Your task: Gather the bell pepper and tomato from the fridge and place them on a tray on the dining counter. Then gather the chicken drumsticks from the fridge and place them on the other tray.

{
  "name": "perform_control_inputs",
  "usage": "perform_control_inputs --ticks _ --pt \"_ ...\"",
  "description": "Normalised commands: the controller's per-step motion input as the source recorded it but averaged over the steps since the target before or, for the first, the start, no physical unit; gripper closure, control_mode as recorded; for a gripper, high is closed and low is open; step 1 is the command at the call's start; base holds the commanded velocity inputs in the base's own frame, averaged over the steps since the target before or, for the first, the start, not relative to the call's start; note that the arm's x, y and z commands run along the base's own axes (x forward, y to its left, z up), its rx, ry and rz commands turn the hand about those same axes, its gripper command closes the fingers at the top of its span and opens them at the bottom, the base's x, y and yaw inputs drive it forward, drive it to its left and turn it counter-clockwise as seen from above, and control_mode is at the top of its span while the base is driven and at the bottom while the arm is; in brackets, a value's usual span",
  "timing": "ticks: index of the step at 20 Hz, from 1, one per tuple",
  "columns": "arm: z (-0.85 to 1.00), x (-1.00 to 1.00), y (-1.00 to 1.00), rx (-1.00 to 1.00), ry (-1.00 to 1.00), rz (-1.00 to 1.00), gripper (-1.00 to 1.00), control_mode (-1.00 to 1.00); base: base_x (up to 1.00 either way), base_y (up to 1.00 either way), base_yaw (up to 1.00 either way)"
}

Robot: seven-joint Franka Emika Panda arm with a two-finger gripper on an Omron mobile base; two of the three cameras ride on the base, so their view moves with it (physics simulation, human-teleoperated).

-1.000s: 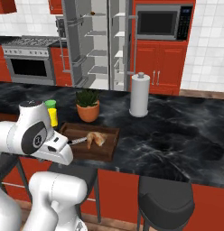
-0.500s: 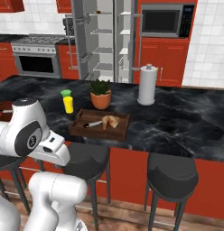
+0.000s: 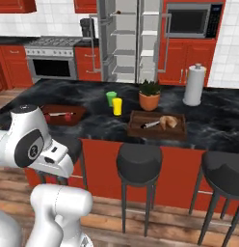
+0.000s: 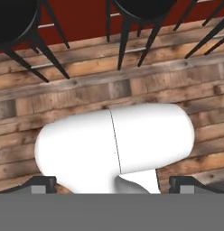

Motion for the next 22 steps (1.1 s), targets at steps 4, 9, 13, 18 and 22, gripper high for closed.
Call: perform_control_inputs --ticks 4,9,13,18,22 --pt "0.0 0.0 0.0 0.0 0.0 0.0 -1.0 1.0 -0.16 1.0 -0.19" --pt "0.0 0.0 0.0 0.0 0.0 0.0 -1.0 1.0 -0.13 1.0 -0.18" --pt "0.0 0.0 0.0 0.0 0.0 0.0 -1.0 1.0 -0.03 1.0 -0.17" --pt "0.0 0.0 0.0 0.0 0.0 0.0 -1.0 1.0 0.0 1.0 -0.17" --pt "0.0 0.0 0.0 0.0 0.0 0.0 -1.0 1.0 0.08 1.0 -0.2"
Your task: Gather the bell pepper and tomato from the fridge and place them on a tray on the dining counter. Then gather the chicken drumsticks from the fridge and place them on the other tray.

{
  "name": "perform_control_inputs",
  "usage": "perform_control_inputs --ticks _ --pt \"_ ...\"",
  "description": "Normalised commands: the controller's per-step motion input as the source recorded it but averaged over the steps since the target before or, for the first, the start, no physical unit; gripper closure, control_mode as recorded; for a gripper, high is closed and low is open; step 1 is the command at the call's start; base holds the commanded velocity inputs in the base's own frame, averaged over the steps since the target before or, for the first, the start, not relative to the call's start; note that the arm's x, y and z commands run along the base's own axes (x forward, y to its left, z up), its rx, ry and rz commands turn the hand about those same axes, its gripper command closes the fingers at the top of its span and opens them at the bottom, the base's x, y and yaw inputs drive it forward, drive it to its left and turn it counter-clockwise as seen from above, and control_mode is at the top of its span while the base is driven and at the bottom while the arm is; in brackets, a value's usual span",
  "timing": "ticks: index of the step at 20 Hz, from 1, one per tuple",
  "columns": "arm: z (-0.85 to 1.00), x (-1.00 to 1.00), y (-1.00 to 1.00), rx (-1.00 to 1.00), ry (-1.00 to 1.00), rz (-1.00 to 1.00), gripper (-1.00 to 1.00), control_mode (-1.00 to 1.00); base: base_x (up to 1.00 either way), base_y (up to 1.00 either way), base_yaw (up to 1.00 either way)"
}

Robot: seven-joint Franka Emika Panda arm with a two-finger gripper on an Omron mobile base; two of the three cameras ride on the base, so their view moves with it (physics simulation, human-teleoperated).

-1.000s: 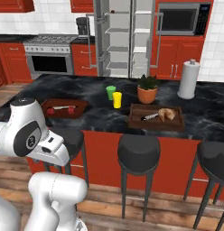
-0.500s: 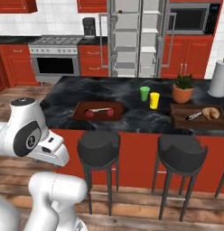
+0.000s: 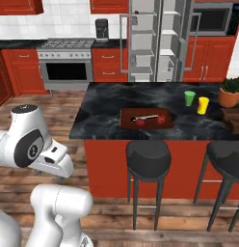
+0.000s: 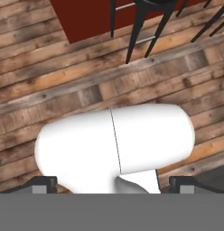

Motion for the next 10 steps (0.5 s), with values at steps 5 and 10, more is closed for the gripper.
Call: perform_control_inputs --ticks 5,10 --pt "0.0 0.0 0.0 0.0 0.0 0.0 -1.0 1.0 0.28 1.0 -0.24" --pt "0.0 0.0 0.0 0.0 0.0 0.0 -1.0 1.0 0.37 1.0 -0.27"
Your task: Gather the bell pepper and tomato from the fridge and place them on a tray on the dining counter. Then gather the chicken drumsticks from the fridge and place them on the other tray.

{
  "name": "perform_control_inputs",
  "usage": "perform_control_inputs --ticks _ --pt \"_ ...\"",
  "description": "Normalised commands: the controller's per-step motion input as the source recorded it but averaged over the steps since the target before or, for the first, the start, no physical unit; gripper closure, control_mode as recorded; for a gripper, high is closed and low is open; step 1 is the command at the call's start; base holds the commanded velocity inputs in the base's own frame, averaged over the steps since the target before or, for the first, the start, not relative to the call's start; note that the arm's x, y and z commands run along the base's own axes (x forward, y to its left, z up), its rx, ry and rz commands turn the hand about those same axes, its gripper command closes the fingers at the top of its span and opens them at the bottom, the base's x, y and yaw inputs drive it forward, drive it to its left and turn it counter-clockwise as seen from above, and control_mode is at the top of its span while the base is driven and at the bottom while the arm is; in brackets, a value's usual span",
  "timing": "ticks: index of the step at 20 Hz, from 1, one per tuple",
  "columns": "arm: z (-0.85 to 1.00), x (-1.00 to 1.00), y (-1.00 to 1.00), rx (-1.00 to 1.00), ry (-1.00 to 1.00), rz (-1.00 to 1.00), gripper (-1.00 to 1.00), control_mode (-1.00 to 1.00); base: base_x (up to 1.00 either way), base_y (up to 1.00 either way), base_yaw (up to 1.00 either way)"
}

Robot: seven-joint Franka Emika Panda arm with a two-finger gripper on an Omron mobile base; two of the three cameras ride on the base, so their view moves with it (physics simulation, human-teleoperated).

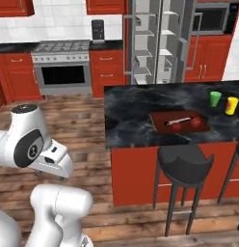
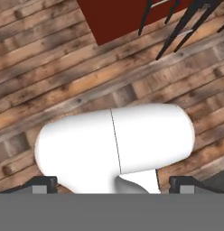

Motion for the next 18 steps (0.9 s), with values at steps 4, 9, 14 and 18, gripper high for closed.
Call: perform_control_inputs --ticks 4,9,14,18 --pt "0.0 0.0 0.0 0.0 0.0 0.0 -1.0 1.0 0.42 1.0 -0.28" --pt "0.0 0.0 0.0 0.0 0.0 0.0 -1.0 1.0 0.46 1.0 -0.31" --pt "0.0 0.0 0.0 0.0 0.0 0.0 -1.0 1.0 0.5 1.0 -0.34" --pt "0.0 0.0 0.0 0.0 0.0 0.0 -1.0 1.0 0.56 1.0 -0.38"
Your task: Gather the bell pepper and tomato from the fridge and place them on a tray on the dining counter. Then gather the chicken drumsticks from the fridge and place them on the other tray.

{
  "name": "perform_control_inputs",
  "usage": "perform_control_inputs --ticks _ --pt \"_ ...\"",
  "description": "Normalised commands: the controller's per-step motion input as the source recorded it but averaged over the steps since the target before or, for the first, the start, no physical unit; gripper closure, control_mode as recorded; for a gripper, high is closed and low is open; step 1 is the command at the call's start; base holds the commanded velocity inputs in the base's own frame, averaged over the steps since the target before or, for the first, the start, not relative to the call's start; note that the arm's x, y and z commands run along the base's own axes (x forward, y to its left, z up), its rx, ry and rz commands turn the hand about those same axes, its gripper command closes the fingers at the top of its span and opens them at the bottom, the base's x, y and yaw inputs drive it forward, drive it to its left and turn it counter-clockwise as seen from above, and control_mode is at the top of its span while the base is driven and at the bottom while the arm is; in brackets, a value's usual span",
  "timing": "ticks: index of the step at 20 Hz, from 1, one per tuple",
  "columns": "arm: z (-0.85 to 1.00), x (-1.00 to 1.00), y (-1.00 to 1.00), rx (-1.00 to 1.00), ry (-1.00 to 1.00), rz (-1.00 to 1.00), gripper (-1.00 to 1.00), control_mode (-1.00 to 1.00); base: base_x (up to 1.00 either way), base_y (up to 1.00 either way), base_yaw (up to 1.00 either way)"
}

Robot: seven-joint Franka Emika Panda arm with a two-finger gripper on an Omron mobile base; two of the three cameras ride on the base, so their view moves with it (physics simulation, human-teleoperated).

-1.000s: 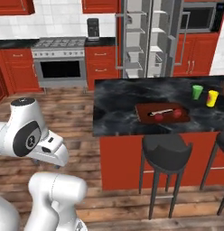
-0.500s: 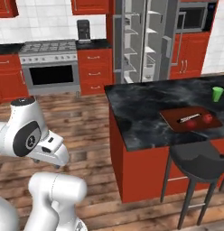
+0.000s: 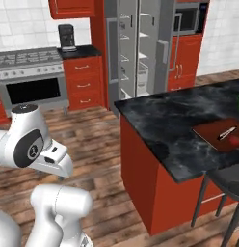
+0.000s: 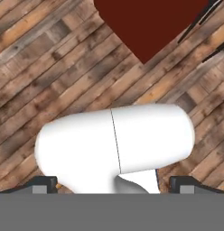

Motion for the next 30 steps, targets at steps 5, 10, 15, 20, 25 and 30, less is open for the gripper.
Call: perform_control_inputs --ticks 5,10,15,20,25,30 --pt "0.0 0.0 0.0 0.0 0.0 0.0 -1.0 1.0 0.58 0.95 -0.4" --pt "0.0 0.0 0.0 0.0 0.0 0.0 -1.0 1.0 0.57 0.92 -0.41" --pt "0.0 0.0 0.0 0.0 0.0 0.0 -1.0 1.0 0.55 0.92 -0.42" --pt "0.0 0.0 0.0 0.0 0.0 0.0 -1.0 1.0 0.53 0.95 -0.4" --pt "0.0 0.0 0.0 0.0 0.0 0.0 -1.0 1.0 0.53 0.98 -0.39" --pt "0.0 0.0 0.0 0.0 0.0 0.0 -1.0 1.0 0.56 0.97 -0.39"
